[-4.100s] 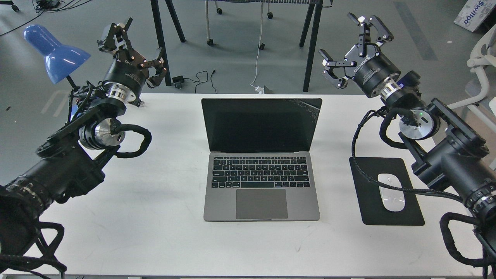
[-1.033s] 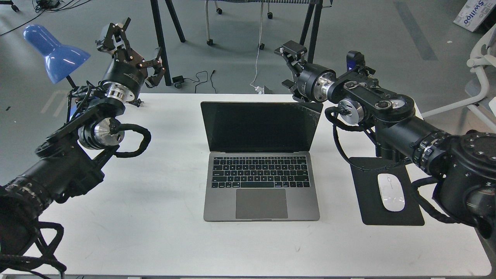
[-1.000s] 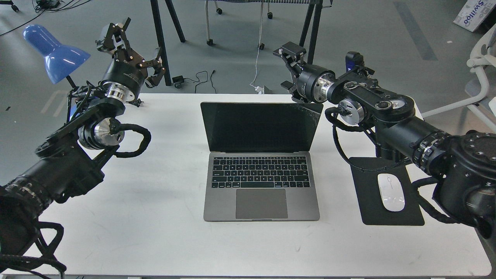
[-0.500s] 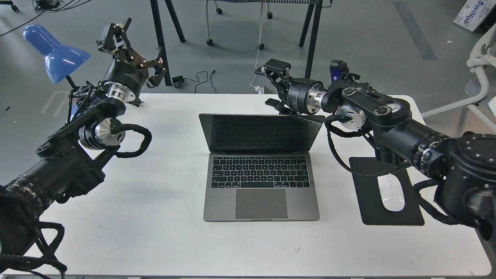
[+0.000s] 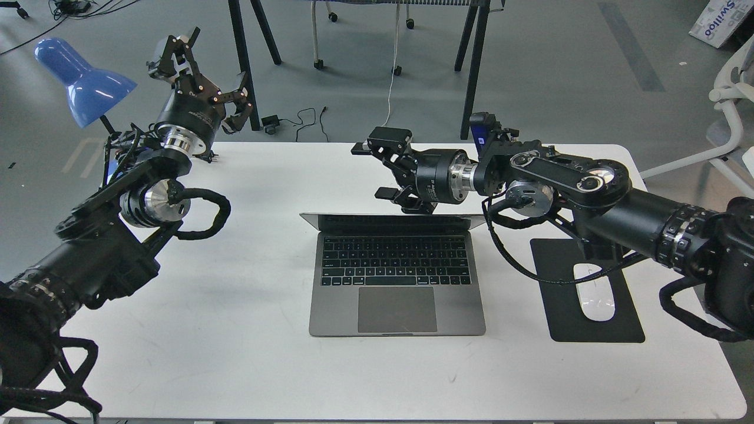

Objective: Close notebook with right arm

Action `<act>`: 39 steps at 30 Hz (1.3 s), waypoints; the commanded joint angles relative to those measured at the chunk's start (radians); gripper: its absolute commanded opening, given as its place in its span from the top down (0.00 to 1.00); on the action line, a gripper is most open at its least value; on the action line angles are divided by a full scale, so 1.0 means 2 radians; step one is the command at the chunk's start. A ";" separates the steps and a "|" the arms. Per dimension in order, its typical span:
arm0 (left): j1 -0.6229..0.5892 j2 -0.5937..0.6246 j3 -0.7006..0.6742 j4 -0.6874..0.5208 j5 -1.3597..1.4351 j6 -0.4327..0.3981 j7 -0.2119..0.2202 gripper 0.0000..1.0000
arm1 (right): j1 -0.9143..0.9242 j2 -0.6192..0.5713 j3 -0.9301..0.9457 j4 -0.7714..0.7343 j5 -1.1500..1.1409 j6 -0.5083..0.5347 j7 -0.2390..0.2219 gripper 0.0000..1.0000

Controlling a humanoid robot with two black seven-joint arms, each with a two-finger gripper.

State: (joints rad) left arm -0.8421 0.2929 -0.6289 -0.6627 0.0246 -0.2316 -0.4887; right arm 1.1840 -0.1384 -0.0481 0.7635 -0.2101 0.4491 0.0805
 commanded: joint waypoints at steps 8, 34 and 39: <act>0.000 0.000 0.000 0.000 0.000 0.000 0.000 0.00 | -0.004 -0.020 -0.073 0.048 0.000 -0.001 0.000 0.00; 0.000 0.000 0.000 0.001 0.000 -0.001 0.000 0.00 | -0.079 -0.015 -0.106 0.032 -0.072 -0.011 -0.014 0.00; 0.000 0.000 0.000 0.001 0.000 -0.001 0.000 0.00 | -0.076 -0.015 -0.103 0.032 -0.071 -0.013 -0.014 0.00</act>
State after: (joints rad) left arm -0.8421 0.2930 -0.6289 -0.6611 0.0246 -0.2330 -0.4887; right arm 1.0257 -0.1687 -0.2578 0.8272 -0.3536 0.4248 0.0524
